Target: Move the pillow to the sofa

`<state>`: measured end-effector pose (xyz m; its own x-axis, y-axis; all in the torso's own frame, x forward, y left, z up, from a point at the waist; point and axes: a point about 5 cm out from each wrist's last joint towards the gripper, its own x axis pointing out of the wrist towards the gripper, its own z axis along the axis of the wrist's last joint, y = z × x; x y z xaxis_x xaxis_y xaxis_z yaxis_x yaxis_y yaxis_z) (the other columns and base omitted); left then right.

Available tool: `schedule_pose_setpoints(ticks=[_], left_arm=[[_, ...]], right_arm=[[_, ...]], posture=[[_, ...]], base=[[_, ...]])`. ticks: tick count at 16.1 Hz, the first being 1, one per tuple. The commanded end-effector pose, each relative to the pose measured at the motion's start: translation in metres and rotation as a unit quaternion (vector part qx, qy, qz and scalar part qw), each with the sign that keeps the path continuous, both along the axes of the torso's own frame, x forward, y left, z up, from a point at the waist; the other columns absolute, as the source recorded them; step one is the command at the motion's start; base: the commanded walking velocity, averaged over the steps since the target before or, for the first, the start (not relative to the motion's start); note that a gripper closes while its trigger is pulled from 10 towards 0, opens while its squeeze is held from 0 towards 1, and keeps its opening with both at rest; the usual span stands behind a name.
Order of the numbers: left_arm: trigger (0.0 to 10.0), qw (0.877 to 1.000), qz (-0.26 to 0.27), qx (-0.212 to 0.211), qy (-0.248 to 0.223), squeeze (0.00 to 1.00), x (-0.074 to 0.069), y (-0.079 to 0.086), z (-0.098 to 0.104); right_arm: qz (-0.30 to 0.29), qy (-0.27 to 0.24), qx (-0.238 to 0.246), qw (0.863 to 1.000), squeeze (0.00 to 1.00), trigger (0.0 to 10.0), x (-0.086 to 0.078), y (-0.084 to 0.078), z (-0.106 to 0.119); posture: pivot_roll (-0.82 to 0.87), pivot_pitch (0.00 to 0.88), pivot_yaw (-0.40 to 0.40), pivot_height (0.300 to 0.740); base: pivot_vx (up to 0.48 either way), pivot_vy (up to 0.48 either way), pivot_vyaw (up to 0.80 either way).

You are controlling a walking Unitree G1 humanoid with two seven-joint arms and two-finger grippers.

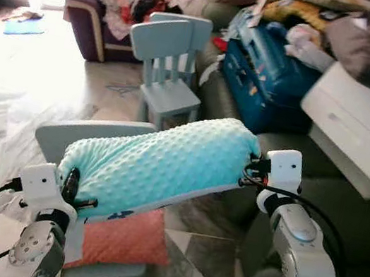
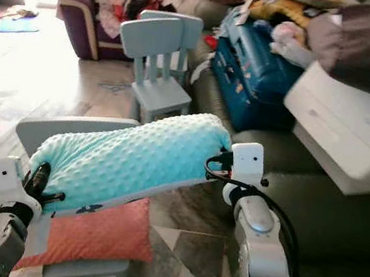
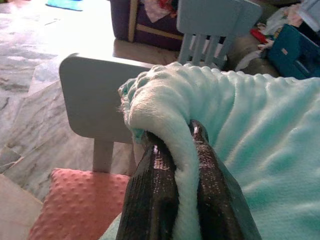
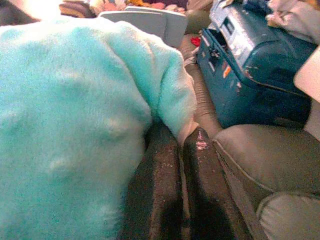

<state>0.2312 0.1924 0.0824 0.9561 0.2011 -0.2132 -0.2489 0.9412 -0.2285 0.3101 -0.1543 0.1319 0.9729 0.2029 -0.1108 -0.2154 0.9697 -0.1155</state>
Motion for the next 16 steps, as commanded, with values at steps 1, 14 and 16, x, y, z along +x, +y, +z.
schedule_pose_setpoints(ticks=[1, 14, 16], left_arm=[[10.0, 1.000, 0.005, 0.009, -0.003, 0.00, 0.0005, 0.0030, 0.0011], [10.0, 1.000, 0.006, 0.010, 0.001, 0.00, 0.0007, 0.0050, -0.0005], [10.0, 1.000, 0.006, 0.010, 0.000, 0.00, 0.0007, 0.0055, -0.0003]], right_arm=[[-0.009, -0.015, -0.002, 1.000, 0.00, 10.0, 0.0020, -0.0031, 0.0078], [-0.009, -0.014, 0.001, 1.000, 0.00, 10.0, 0.0030, -0.0021, 0.0065], [-0.009, -0.013, 0.002, 1.000, 0.00, 10.0, 0.0028, -0.0015, 0.0059]], posture=[[-0.22, 0.000, 0.042, 0.740], [-0.21, 0.000, 0.045, 0.740], [-0.21, 0.000, 0.048, 0.740]], base=[[-0.259, 0.000, 0.00], [-0.263, 0.000, 0.00], [-0.131, 0.000, 0.00]])
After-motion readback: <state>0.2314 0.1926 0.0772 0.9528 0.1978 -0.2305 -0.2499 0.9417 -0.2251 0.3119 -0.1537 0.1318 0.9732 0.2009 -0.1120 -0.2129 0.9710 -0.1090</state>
